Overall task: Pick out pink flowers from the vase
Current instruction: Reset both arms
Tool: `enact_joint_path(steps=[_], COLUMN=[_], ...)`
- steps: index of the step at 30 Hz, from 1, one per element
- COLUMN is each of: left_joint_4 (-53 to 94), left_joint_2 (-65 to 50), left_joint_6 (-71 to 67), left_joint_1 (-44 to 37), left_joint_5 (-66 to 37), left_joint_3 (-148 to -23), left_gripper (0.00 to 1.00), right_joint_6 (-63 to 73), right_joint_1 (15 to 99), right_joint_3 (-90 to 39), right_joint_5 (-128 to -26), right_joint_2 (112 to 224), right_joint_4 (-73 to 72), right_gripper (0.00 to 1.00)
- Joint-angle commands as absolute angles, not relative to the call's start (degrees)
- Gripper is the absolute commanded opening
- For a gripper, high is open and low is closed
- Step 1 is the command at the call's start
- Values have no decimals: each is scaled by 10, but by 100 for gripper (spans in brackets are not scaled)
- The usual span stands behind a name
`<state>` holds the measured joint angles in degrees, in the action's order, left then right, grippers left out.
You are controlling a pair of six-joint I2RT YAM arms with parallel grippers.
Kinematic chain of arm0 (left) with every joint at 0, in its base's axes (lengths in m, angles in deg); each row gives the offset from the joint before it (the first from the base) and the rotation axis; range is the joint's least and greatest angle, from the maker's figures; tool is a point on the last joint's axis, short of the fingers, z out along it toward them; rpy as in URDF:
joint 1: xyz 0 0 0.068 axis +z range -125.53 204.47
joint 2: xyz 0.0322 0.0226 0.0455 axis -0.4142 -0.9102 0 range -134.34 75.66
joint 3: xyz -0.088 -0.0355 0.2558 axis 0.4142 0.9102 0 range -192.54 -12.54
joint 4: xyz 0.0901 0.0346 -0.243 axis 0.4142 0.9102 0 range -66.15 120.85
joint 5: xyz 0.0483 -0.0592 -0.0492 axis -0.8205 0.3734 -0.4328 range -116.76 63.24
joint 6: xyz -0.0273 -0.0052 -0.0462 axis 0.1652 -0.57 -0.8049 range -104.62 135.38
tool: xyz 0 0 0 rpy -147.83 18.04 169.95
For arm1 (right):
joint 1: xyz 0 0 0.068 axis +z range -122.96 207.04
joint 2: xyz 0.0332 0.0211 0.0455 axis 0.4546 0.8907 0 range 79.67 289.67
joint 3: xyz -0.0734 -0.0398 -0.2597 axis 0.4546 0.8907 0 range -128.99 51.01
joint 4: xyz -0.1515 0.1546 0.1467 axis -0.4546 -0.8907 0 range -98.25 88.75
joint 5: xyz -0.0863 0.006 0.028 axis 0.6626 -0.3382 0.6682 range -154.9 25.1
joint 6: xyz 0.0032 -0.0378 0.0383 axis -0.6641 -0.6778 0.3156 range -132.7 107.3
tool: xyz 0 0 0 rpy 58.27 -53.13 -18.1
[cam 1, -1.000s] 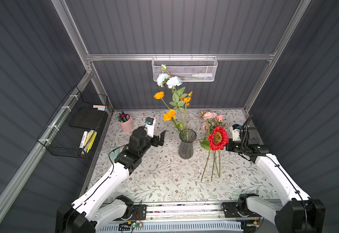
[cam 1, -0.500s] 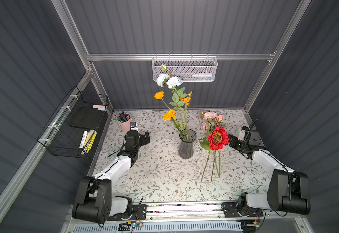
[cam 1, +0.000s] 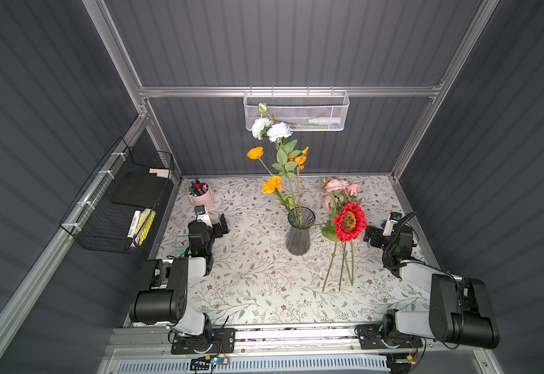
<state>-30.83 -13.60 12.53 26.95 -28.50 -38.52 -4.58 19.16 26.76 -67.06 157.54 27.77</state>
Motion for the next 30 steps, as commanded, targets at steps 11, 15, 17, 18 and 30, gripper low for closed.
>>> enact_joint_path(steps=[11,15,17,18,30], left_joint_4=[-489,-479,-470,-456,-453], left_joint_2=[-216,-215,-218,-216,-217], left_joint_6=[170,172,167,167,164], left_joint_1=[276,276,277,277,277], left_joint_5=[-213,-211,-217,-223,-230], left_joint_3=[-369,-374,-382,-387,-390], left_gripper=[100,99,99,100,100], right_joint_6=[-126,-122,-128,-122,-126], right_joint_1=[259,259,261,261,262], right_joint_3=[275,275,273,267,269], right_joint_5=[-666,-669,-668,-664,-669], right_joint_2=[1678,1674,1672,1669,1669], right_joint_4=[469,467,457,441,444], right_gripper=[99,99,99,99,99])
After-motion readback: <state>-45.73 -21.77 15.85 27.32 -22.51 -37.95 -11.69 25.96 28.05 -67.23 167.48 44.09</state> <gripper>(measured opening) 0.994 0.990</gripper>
